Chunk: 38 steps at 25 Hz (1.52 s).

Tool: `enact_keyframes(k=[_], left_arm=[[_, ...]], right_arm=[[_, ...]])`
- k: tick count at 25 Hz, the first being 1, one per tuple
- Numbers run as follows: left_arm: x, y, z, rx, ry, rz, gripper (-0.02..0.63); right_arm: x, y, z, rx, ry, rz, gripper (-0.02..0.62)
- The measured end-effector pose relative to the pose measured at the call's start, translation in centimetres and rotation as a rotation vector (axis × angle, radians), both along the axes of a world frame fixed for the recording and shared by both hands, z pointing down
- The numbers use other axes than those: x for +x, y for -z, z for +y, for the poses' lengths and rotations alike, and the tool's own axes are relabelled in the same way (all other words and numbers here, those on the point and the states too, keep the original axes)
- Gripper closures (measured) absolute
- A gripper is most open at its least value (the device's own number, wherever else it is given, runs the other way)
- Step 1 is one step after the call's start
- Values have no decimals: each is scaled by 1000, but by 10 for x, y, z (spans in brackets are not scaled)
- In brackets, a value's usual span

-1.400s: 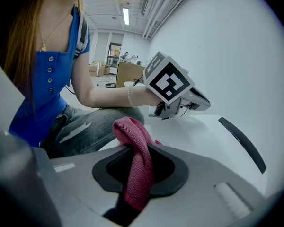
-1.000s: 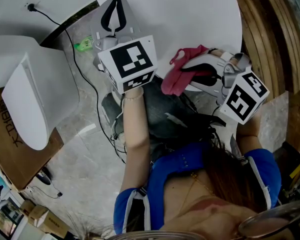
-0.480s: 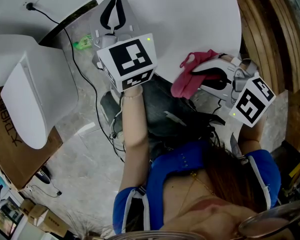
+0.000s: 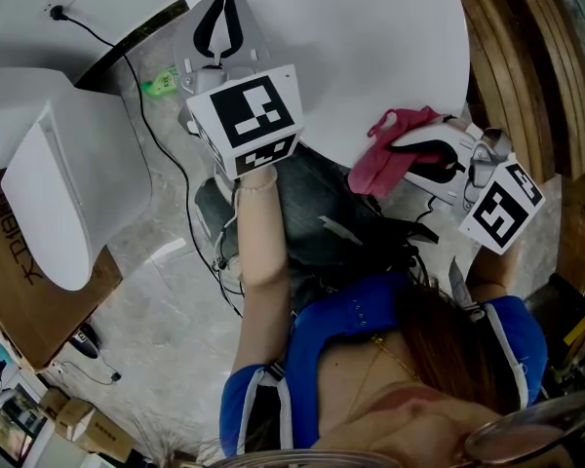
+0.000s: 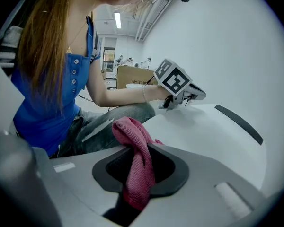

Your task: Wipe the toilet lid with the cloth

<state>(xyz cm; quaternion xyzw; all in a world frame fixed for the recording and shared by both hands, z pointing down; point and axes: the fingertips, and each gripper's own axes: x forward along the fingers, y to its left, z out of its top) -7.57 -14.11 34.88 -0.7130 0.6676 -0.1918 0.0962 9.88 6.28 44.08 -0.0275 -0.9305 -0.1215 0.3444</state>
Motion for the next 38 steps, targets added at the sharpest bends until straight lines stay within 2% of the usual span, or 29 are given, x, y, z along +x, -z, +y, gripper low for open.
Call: enact_keyframes(k=[4,7,11,22,29,34,38], left_arm=[[0,-1,1,-2,4,4,603],[0,1,1,-1,6,2,603],[0,1,1,-1,1,16,603],[-1,1,14,-7,-4,3,603],[-14,-4,14,-19,-8,13,603],[-39,-15,-9,-43,8,120,603],[-64,-23,-26,-137,32,166,603]], right_arm=[[13,0,-2,-22,-38,-10,520],[22,2,-15,-4,-77,-16,520],[28,5,-43,20,-171,-42,520],[23,14,-90,57,-404,-72,518],[-1,20,-128,92,-539,-74,518],[-18,29,-174,100,-595,-56,518],[-21,37,-206,136,-743,-84,517]])
